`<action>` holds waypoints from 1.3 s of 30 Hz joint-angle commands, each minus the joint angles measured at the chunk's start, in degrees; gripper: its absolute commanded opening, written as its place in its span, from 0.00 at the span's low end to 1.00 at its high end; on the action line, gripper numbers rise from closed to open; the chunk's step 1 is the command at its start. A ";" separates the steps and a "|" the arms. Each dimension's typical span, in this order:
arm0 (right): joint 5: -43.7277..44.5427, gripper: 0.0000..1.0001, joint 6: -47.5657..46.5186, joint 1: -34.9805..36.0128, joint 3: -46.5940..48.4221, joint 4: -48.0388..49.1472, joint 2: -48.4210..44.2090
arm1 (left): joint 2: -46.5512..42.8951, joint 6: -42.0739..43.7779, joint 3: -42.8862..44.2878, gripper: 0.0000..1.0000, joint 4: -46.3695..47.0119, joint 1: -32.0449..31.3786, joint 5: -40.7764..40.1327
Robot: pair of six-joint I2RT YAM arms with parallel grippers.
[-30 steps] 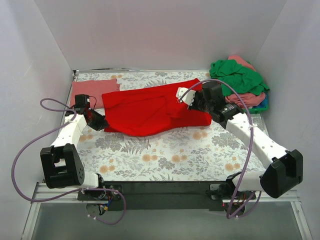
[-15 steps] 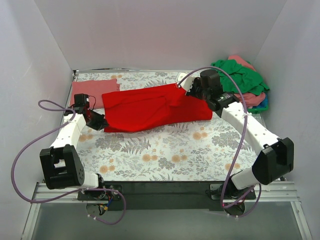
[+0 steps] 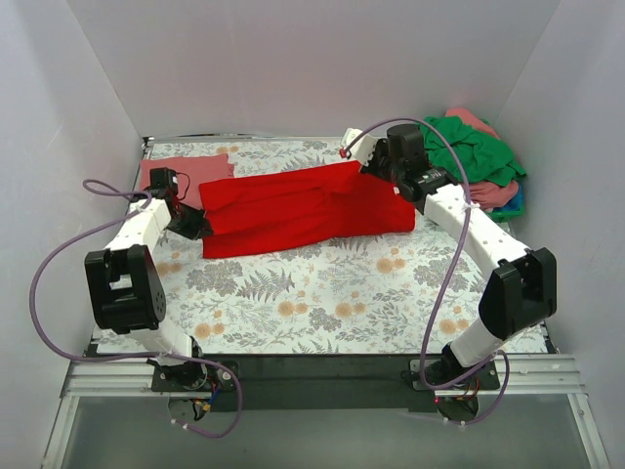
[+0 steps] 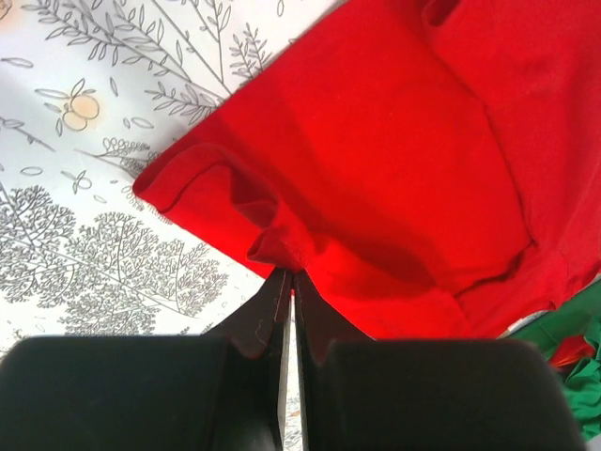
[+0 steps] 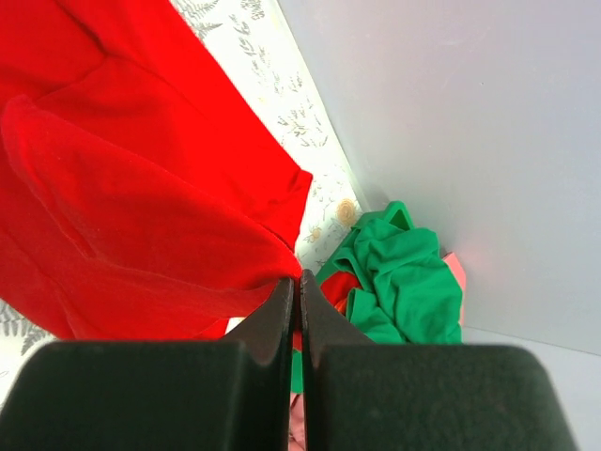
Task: Fold and stack the t-shirts
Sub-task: Fold the tshirt
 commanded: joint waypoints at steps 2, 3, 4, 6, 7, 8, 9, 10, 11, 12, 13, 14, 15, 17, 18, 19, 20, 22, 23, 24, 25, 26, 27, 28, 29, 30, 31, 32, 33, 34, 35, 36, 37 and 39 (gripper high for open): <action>0.67 0.01 1.81 -1.06 4.72 4.07 1.59 | 1.46 0.14 3.98 0.00 0.24 0.34 -1.02; 0.76 0.01 1.82 -1.23 4.89 4.07 1.94 | 1.90 0.14 4.68 0.00 0.33 0.34 -1.11; 0.67 0.01 1.82 -1.23 5.33 4.25 2.64 | 2.78 0.23 5.12 0.00 0.42 0.34 -1.37; 0.67 0.01 1.90 -1.67 5.60 4.51 3.34 | 3.83 0.23 6.00 0.00 0.59 0.42 -1.55; 0.76 0.01 1.99 -1.67 5.69 4.60 3.96 | 4.45 0.23 6.88 0.00 0.60 0.34 -1.64; 0.67 0.01 2.08 -1.93 6.03 4.69 4.31 | 5.67 0.32 7.32 0.00 0.51 0.34 -1.64; 0.67 0.01 2.34 -2.11 6.21 4.86 4.57 | 6.30 0.49 7.76 0.00 0.51 0.34 -1.55; 0.67 0.01 2.34 -2.20 6.30 4.95 5.10 | 6.82 0.58 8.72 0.00 0.51 0.34 -1.55; 0.58 0.01 2.43 -2.46 6.48 5.04 5.37 | 7.96 0.84 9.25 0.00 0.51 0.34 -1.47; 0.67 0.01 2.61 -2.64 6.48 5.21 5.98 | 8.41 1.02 9.69 0.00 0.51 0.42 -1.55; 0.58 0.01 2.78 -2.81 6.74 5.39 6.16 | 9.02 1.11 10.39 0.00 0.59 0.34 -1.64; 0.67 0.01 2.87 -3.16 7.00 5.48 6.51 | 9.81 1.11 10.84 0.00 0.60 0.34 -1.73; 0.58 0.01 2.96 -3.34 7.27 5.56 7.12 | 10.34 1.55 11.10 0.00 0.60 0.34 -1.82; 0.41 0.01 3.22 -3.78 7.62 5.57 7.74 | 11.22 1.99 12.24 0.00 0.86 0.42 -1.73; 0.32 0.01 3.31 -3.96 8.06 5.65 8.09 | 12.18 2.34 12.60 0.00 0.77 0.42 -1.73; 0.41 0.01 3.48 -4.13 8.32 5.65 8.79 | 12.63 2.60 13.12 0.00 0.68 0.34 -1.73; 0.32 0.01 3.49 -4.13 8.58 5.74 9.06 | 13.15 2.78 13.91 0.00 0.60 0.34 -1.82; 0.15 0.01 3.57 -4.22 9.11 5.74 9.85 | 14.12 3.30 14.53 0.00 0.77 0.34 -1.73; 0.23 0.01 3.57 -4.31 9.29 5.74 10.29 | 14.47 3.40 14.97 0.00 0.60 0.34 -1.90; 0.06 0.01 3.57 -4.31 9.38 5.74 10.81 | 14.65 3.40 15.41 0.00 0.68 0.34 -1.99; 0.06 0.01 3.66 -4.31 9.73 5.74 11.08 | 15.09 3.66 15.67 0.00 0.68 0.34 -1.99; 0.14 0.01 3.66 -4.40 9.99 5.74 11.34 | 15.26 3.66 15.85 0.00 0.68 0.34 -2.08; 0.14 0.01 3.66 -4.49 10.08 5.83 11.95 | 15.61 3.83 16.29 0.00 0.68 0.34 -2.08; 0.14 0.01 3.75 -4.49 10.52 5.83 12.13 | 15.88 3.92 16.46 0.00 0.68 0.34 -2.17; 0.32 0.01 3.75 -4.49 10.52 5.74 12.31 | 16.14 4.01 16.64 0.00 0.77 0.34 -2.08; 0.32 0.01 3.75 -4.49 10.78 5.83 12.66 | 16.32 4.19 16.99 0.00 0.68 0.42 -1.91; 0.23 0.01 3.75 -4.49 11.05 5.83 12.92 | 16.49 4.27 17.08 0.00 0.68 0.34 -1.90; 0.49 0.01 3.75 -4.57 11.22 5.83 13.10 | 16.84 4.45 17.26 0.00 0.68 0.34 -1.99; 0.50 0.01 3.75 -4.57 11.31 5.83 13.45 | 16.94 4.54 17.61 0.00 0.68 0.34 -2.08; 0.58 0.01 3.75 -4.49 11.49 5.74 13.54 | 17.11 4.63 17.70 0.00 0.68 0.42 -1.91; 0.58 0.01 3.75 -4.57 11.75 5.83 13.72 | 17.46 4.89 17.96 0.00 0.68 0.34 -1.90; 0.67 0.01 3.84 -4.57 12.01 5.83 14.15 | 17.55 5.06 18.13 0.00 0.60 0.34 -1.99; 0.58 0.01 3.92 -4.57 12.19 5.83 14.24 | 17.64 5.15 18.57 0.00 0.51 0.42 -2.08; 0.32 0.01 4.10 -4.57 12.98 5.83 14.86 | 17.90 5.33 19.01 0.00 0.33 0.34 -2.34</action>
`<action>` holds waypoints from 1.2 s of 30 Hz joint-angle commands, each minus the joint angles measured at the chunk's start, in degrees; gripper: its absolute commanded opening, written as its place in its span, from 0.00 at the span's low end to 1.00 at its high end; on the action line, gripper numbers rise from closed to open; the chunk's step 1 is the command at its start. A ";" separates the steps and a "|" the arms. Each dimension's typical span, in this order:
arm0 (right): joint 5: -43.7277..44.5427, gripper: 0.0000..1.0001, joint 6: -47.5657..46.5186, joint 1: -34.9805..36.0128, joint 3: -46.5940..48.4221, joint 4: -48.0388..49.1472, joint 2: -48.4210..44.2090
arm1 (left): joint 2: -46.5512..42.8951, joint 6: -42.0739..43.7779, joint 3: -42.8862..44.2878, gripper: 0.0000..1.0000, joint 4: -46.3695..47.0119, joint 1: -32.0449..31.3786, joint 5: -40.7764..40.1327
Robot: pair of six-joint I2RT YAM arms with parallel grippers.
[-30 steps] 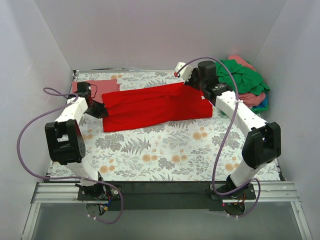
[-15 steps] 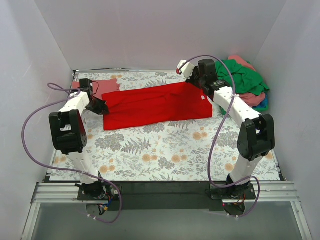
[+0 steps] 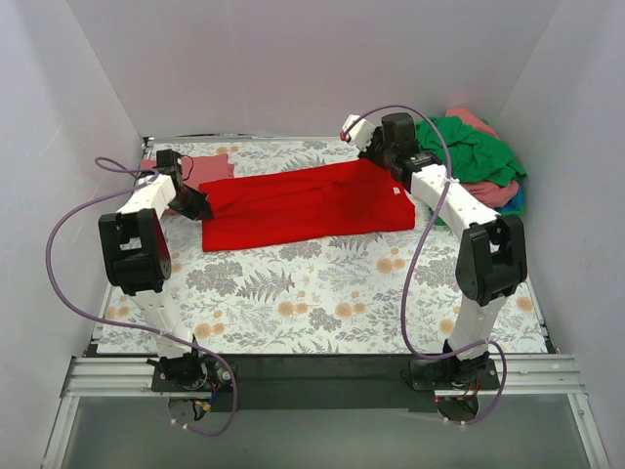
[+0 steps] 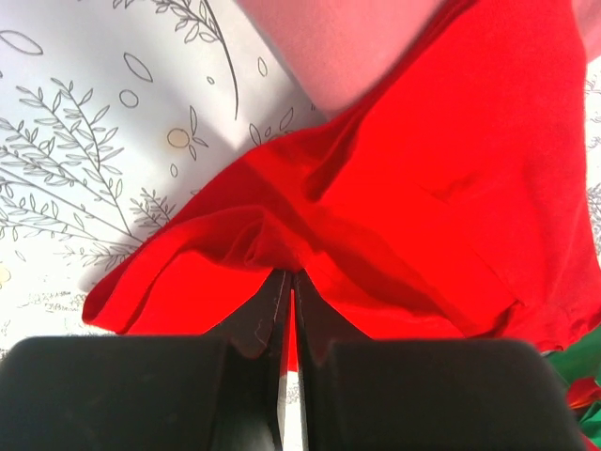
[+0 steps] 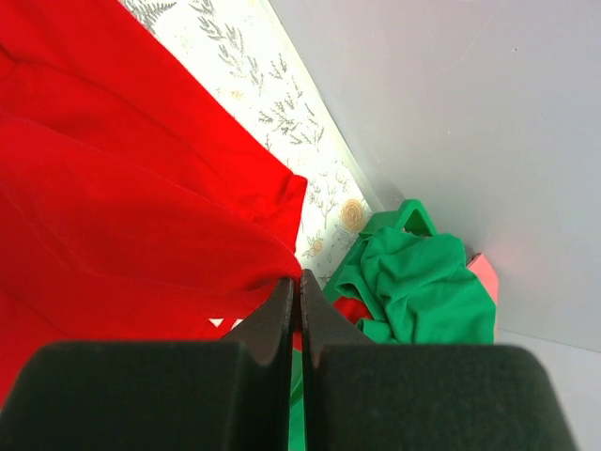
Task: Fold and stack the t-shirts
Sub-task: Fold the tshirt
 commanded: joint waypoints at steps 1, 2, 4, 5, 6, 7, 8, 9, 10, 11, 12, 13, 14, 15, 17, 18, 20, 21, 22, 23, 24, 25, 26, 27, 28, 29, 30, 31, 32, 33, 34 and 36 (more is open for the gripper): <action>0.12 0.01 1.46 -0.44 3.89 2.77 0.72 | -0.26 1.05 2.56 0.00 -0.06 0.34 -1.38; -0.14 0.01 1.54 -0.36 4.24 2.77 0.89 | -0.26 1.13 2.65 0.00 -0.06 0.34 -1.47; -0.23 0.01 1.89 -0.36 5.47 2.68 1.68 | 0.00 1.40 3.00 0.00 -0.24 0.34 -1.65; -0.32 0.01 1.98 -0.44 5.82 2.68 2.04 | 0.00 1.49 3.26 0.00 -0.24 0.34 -1.65; -0.32 0.01 2.07 -0.44 6.69 2.68 2.56 | 0.18 1.57 3.35 0.00 -0.32 0.34 -1.73; -0.32 0.01 2.16 -0.44 7.14 2.59 2.83 | 0.18 1.49 3.44 0.00 -0.33 0.34 -1.91; -0.32 0.01 2.33 -0.36 7.40 2.68 3.18 | 0.27 1.49 3.44 0.00 -0.41 0.34 -2.08; -0.23 0.01 2.42 -0.36 7.84 2.68 3.70 | 0.27 1.49 3.52 0.00 -0.59 0.34 -2.43; -0.23 0.01 2.51 -0.36 8.63 2.68 3.97 | 0.27 1.49 3.52 0.00 -0.50 0.34 -2.52; -0.32 0.01 2.69 -0.36 8.98 2.68 4.23 | 0.27 1.49 3.52 0.00 -0.59 0.34 -2.70; -0.40 0.01 2.69 -0.36 9.25 2.68 4.85 | 0.35 1.40 3.61 0.00 -0.76 0.34 -2.96; -0.49 0.01 2.86 -0.27 9.86 2.59 5.11 | 0.36 1.31 3.70 0.00 -0.68 0.42 -3.05; -0.49 0.01 2.95 -0.35 10.22 2.68 5.46 | 0.44 1.31 3.70 0.00 -0.85 0.34 -3.23; -0.67 0.01 3.39 -0.36 10.48 2.68 5.99 | 0.44 1.22 3.87 0.00 -1.11 0.34 -3.32; -0.75 0.01 3.65 -0.35 11.27 2.59 6.43 | 0.44 1.22 3.88 0.00 -1.20 0.34 -3.49; -0.84 0.01 3.92 -0.27 11.45 2.59 6.87 | 0.44 1.22 3.88 0.00 -1.29 0.34 -3.58; -1.19 0.01 4.01 -0.27 11.80 2.59 7.05 | 0.27 1.13 3.79 0.00 -1.29 0.34 -3.58; -1.20 0.01 4.09 -0.18 11.80 2.59 7.31 | 0.18 1.13 3.70 0.00 -1.21 0.34 -3.58; -1.28 0.01 4.09 -0.09 11.89 2.59 7.49 | 0.09 1.05 3.44 0.00 -1.29 0.34 -3.41; -1.28 0.01 4.09 0.00 12.06 2.59 7.66 | 0.00 1.05 3.26 0.00 -1.29 0.42 -3.40; -1.37 0.01 4.09 0.00 12.15 2.59 8.01 | -0.26 1.05 3.09 0.00 -1.38 0.34 -3.32; -1.37 0.01 4.09 0.17 12.24 2.59 8.10 | -0.69 1.05 2.65 0.00 -1.47 0.34 -3.23; -1.46 0.01 4.18 0.17 12.33 2.59 8.36 | -0.87 1.05 2.30 0.00 -1.47 0.34 -3.23; -1.55 0.01 4.18 0.17 12.42 2.51 8.45 | -1.92 0.96 1.95 0.00 -1.38 0.34 -3.23; -1.55 0.01 4.36 0.26 12.50 2.68 8.63 | -2.54 1.05 0.99 0.00 -1.38 0.34 -3.23; -1.55 0.01 4.36 0.35 12.68 2.59 8.89 | -2.98 0.96 0.54 0.00 -1.38 0.34 -3.40; -1.63 0.01 4.36 0.35 12.85 2.59 9.07 | -4.20 0.96 0.19 0.00 -1.38 0.34 -3.40; -1.55 0.01 4.53 0.35 12.94 2.68 9.24 | -4.74 0.96 -0.42 0.00 -1.29 0.34 -3.49; -1.63 0.01 4.53 0.35 13.12 2.51 9.59 | -5.26 0.96 -1.39 0.00 -1.38 0.34 -3.49; -1.55 0.01 4.53 0.35 13.47 2.59 9.86 | -5.70 1.05 -1.83 0.00 -1.21 0.34 -3.75; -1.55 0.01 4.62 0.52 13.64 2.59 10.04 | -6.23 1.13 -2.10 0.00 -1.20 0.34 -3.84; -1.63 0.01 4.80 0.61 14.17 2.59 10.65 | -6.41 1.22 -2.28 0.00 -1.73 0.34 -4.28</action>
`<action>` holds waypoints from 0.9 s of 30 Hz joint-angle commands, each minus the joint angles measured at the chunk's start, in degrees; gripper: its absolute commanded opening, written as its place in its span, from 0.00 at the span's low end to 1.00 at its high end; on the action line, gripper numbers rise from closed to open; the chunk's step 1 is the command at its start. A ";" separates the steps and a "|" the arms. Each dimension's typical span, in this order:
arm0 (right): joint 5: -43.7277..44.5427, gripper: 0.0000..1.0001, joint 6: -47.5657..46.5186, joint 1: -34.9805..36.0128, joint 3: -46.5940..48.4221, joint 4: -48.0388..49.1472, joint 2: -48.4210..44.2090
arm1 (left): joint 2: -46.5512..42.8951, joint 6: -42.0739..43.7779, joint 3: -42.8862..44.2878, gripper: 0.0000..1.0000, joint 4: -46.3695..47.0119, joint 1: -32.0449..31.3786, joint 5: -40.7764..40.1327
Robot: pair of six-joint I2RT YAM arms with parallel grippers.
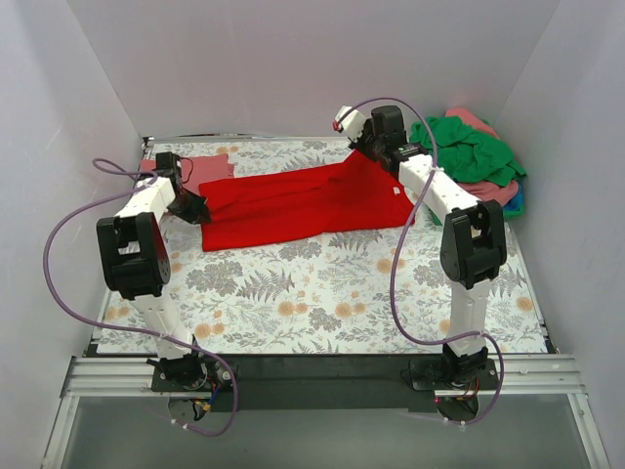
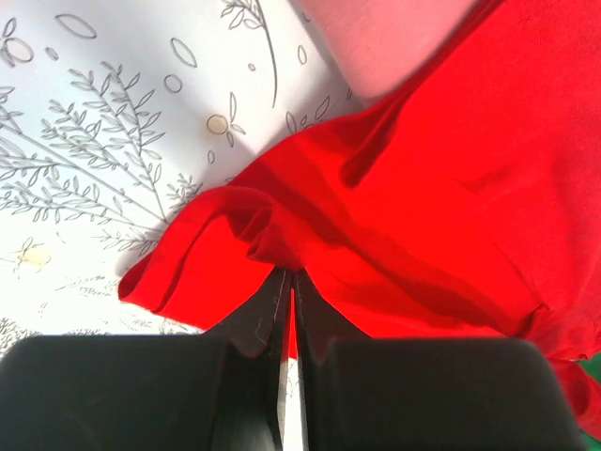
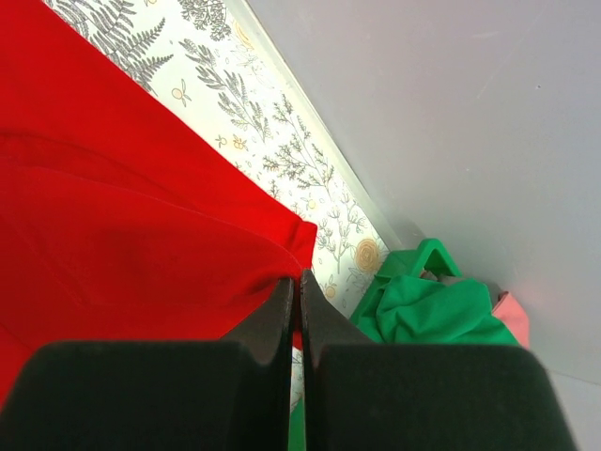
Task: Fold and stack the t-shirts
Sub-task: Fold the tshirt
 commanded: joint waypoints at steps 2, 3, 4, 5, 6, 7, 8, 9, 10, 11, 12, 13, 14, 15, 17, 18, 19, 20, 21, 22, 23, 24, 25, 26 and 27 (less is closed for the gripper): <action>-0.41 0.01 1.23 0.59 3.70 2.55 1.19 | -4.99 0.22 -0.72 0.00 -0.71 0.42 -1.75; -0.32 0.01 1.41 0.59 3.97 2.55 1.37 | -4.99 0.22 -0.81 0.00 -0.79 0.34 -1.75; -0.32 0.01 1.50 0.68 4.40 2.64 1.72 | -4.90 0.13 -0.73 0.00 -0.79 0.34 -1.66; -0.06 0.01 1.50 0.77 4.76 2.55 2.15 | -4.90 0.13 -0.64 0.00 -1.05 0.34 -1.66; 0.12 0.01 1.59 0.77 4.93 2.55 2.33 | -4.99 0.22 -0.55 0.00 -1.23 0.34 -1.66; 0.12 0.01 1.59 0.85 5.55 2.55 2.60 | -5.08 0.13 -0.55 0.00 -1.32 0.34 -1.75; 0.03 0.01 1.67 0.85 5.81 2.64 3.03 | -5.51 0.13 -0.46 0.00 -1.58 0.34 -1.92; 0.03 0.01 1.76 0.85 6.08 2.55 3.30 | -5.78 0.13 -0.55 0.00 -1.58 0.34 -2.01; 0.12 0.01 1.76 0.94 6.43 2.55 3.56 | -6.04 0.13 -0.64 0.00 -1.67 0.34 -2.19; 0.12 0.01 1.85 1.03 6.95 2.55 4.00 | -6.66 0.13 -0.55 0.00 -1.93 0.42 -2.36; 0.12 0.01 1.85 0.94 7.13 2.55 4.27 | -6.92 0.13 -0.46 0.00 -2.11 0.42 -2.36; 0.12 0.01 1.85 1.12 7.31 2.55 4.44 | -7.10 0.22 -0.55 0.00 -2.20 0.34 -2.28; 0.20 0.01 1.85 1.20 7.74 2.46 4.88 | -7.27 0.30 -0.55 0.00 -2.55 0.34 -2.19; 0.29 0.01 1.85 1.21 7.84 2.55 5.06 | -7.80 0.22 -0.55 0.00 -2.55 0.34 -2.10; 0.64 0.01 1.85 1.38 8.36 2.55 5.67 | -8.24 0.30 -0.46 0.00 -3.16 0.34 -2.01; 0.73 0.01 1.85 1.47 8.45 2.46 5.76 | -8.85 0.22 -0.64 0.00 -3.25 0.42 -2.01; 0.73 0.01 1.85 1.47 8.63 2.55 5.94 | -9.29 0.22 -0.90 0.00 -3.25 0.34 -2.01; 0.82 0.01 1.94 1.56 8.71 2.55 6.29 | -9.73 0.22 -1.42 0.00 -3.17 0.34 -2.27; 0.99 0.01 1.94 1.56 9.06 2.55 6.46 | -9.91 0.22 -1.60 0.00 -3.25 0.34 -2.19; 1.08 0.01 1.94 1.56 9.33 2.55 6.73 | -10.52 0.30 -1.69 0.00 -3.43 0.34 -2.27; 1.34 0.01 2.02 1.56 9.50 2.64 7.16 | -10.70 0.30 -2.04 0.00 -3.60 0.34 -2.27; 1.52 0.01 2.11 1.47 9.94 2.64 7.34 | -10.88 0.39 -2.22 0.00 -3.60 0.42 -2.19; 1.61 0.01 2.20 1.56 10.12 2.73 7.78 | -11.14 0.39 -2.57 0.00 -3.60 0.34 -2.27; 1.70 0.01 2.29 1.56 10.38 2.73 8.04 | -11.32 0.39 -2.92 0.00 -3.69 0.34 -2.27; 1.87 0.01 2.29 1.47 10.65 2.64 8.22 | -11.32 0.48 -3.01 0.00 -3.69 0.34 -2.36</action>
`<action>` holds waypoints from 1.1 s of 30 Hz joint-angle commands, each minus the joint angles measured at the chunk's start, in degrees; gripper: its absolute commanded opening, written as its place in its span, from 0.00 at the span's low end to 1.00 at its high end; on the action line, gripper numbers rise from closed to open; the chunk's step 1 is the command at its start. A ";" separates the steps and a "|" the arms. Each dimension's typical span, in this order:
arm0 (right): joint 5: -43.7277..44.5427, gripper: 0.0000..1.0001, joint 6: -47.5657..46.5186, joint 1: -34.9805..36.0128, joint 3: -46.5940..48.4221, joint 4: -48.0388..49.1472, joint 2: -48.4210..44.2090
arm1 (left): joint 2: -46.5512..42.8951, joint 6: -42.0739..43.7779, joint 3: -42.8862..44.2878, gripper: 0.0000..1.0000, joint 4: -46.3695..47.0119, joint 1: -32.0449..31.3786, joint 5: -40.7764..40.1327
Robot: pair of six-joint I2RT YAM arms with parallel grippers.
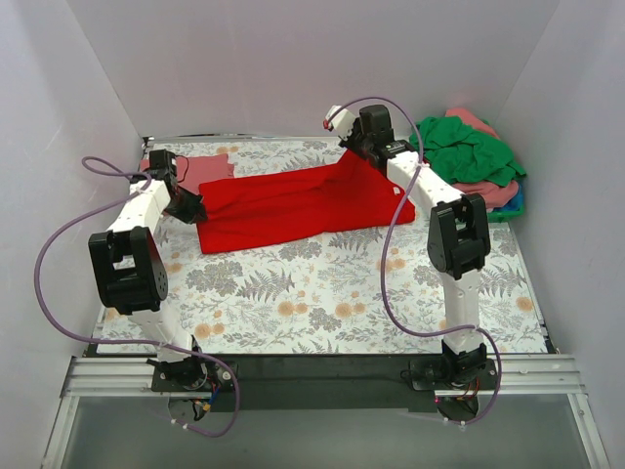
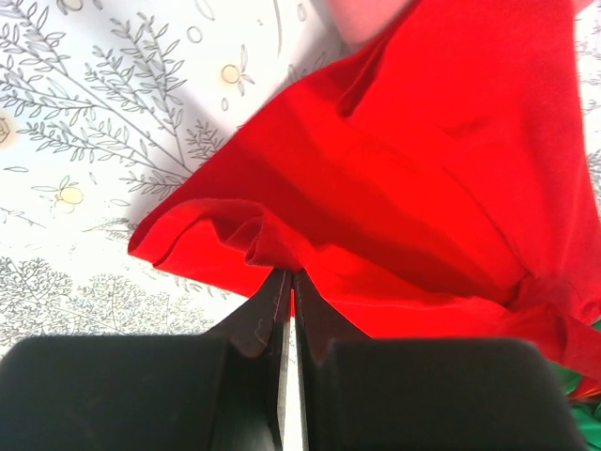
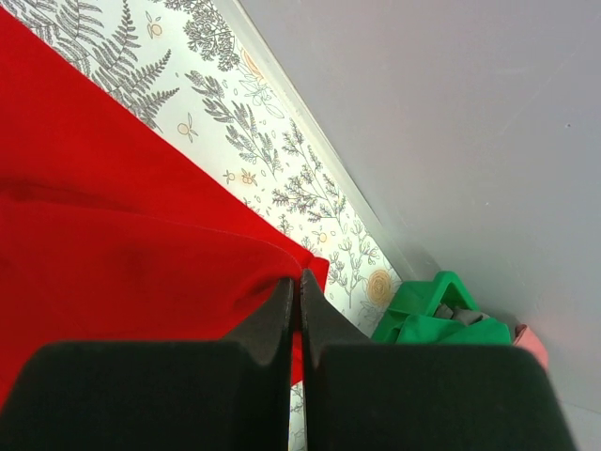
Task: Fold and stack the t-shirts
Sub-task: Fold the tshirt
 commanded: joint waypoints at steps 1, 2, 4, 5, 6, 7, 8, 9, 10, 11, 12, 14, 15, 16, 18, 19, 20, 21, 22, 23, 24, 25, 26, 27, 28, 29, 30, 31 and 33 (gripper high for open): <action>1.15 0.01 1.31 0.14 3.33 2.77 1.01 | -3.58 0.37 -0.96 0.00 -1.20 0.34 -1.49; 1.15 0.01 1.31 0.14 3.50 2.77 1.10 | -3.67 0.46 -0.96 0.00 -1.38 0.34 -1.49; 1.33 0.01 1.31 0.22 3.68 2.95 1.54 | -4.19 0.46 -1.57 0.00 -1.29 0.34 -1.57; 1.50 0.01 1.31 0.22 3.77 3.03 1.63 | -4.28 0.46 -1.75 0.00 -1.29 0.34 -1.49; 1.51 0.01 1.31 0.22 3.68 3.12 1.80 | -4.29 0.46 -2.01 0.00 -1.29 0.34 -1.57; 1.77 0.01 1.31 0.22 3.77 3.12 2.06 | -4.46 0.46 -2.18 0.00 -1.12 0.34 -1.92; 1.77 0.01 1.31 0.22 3.85 3.21 2.24 | -4.29 0.55 -2.36 0.00 -1.03 0.34 -2.10; 1.86 0.01 1.31 0.31 3.77 3.30 2.33 | -4.11 0.55 -2.28 0.00 -0.94 0.34 -2.28; 2.03 0.01 1.31 0.23 3.77 3.47 2.59 | -3.94 0.46 -2.19 0.00 -0.94 0.34 -2.45; 2.12 0.01 1.31 0.31 3.85 3.56 2.68 | -3.15 0.46 -2.10 0.00 -1.03 0.34 -2.45; 2.21 0.01 1.31 0.31 3.94 3.65 2.77 | -2.80 0.55 -1.84 0.00 -1.11 0.34 -2.54; 2.30 0.01 1.31 0.31 3.86 4.00 3.03 | -1.92 0.46 -1.22 0.00 -1.11 0.42 -2.54; 2.30 0.01 1.31 0.31 3.86 4.09 3.21 | -1.13 0.46 -0.96 0.00 -0.85 0.34 -2.54; 2.21 0.01 1.31 0.40 3.94 4.26 3.47 | -0.69 0.46 -0.52 0.00 -0.68 0.34 -2.54; 2.38 0.01 1.04 0.75 4.29 4.70 4.08 | 1.24 0.37 0.18 0.00 -0.76 0.34 -2.46; 2.65 0.01 0.96 0.84 4.56 4.88 4.70 | 1.95 0.46 1.23 0.00 -0.94 0.42 -2.54; 2.82 0.01 0.95 1.10 4.91 5.14 5.05 | 2.65 0.46 1.68 0.00 -1.11 0.34 -2.46; 3.00 0.01 0.87 1.36 5.69 5.14 5.49 | 3.35 0.55 2.29 0.04 -1.20 0.34 -2.54; 3.35 0.02 0.78 1.45 6.22 5.23 6.54 | 4.58 0.98 2.73 0.08 -1.29 0.42 -2.46; 3.61 0.07 0.78 1.89 6.75 5.49 7.07 | 5.11 1.42 4.04 0.11 -1.38 0.34 -2.54; 3.88 0.21 0.78 1.98 7.89 5.76 8.38 | 5.55 2.30 4.40 0.15 -1.12 0.34 -4.28; 5.10 0.31 0.78 2.24 8.51 6.02 9.00 | 6.08 3.96 4.84 0.21 -0.77 0.42 -5.26; 5.98 0.42 0.87 2.59 9.04 7.07 9.79 | 6.35 4.76 6.15 0.28 -0.85 0.42 -6.22; 7.12 0.57 1.30 2.51 9.91 7.51 11.02 | 6.44 5.90 6.60 0.35 -0.76 0.51 -7.37; 9.22 0.62 1.83 2.68 11.31 7.78 11.64 | 6.35 8.17 7.04 0.50 -0.33 0.60 -7.81; 10.28 0.67 2.44 2.60 11.85 8.04 11.91 | 5.39 9.15 7.39 0.55 0.11 0.60 -8.43; 10.99 0.71 3.23 2.42 12.03 8.22 11.74 | 4.34 10.73 7.13 0.60 0.99 0.60 -8.69; 10.91 0.71 3.50 2.42 10.99 8.22 11.13 | 3.20 12.48 6.43 0.62 3.69 0.77 -7.56; 9.95 0.71 4.81 1.90 8.44 8.05 7.63 | -1.46 17.14 3.90 0.63 6.34 0.69 -4.84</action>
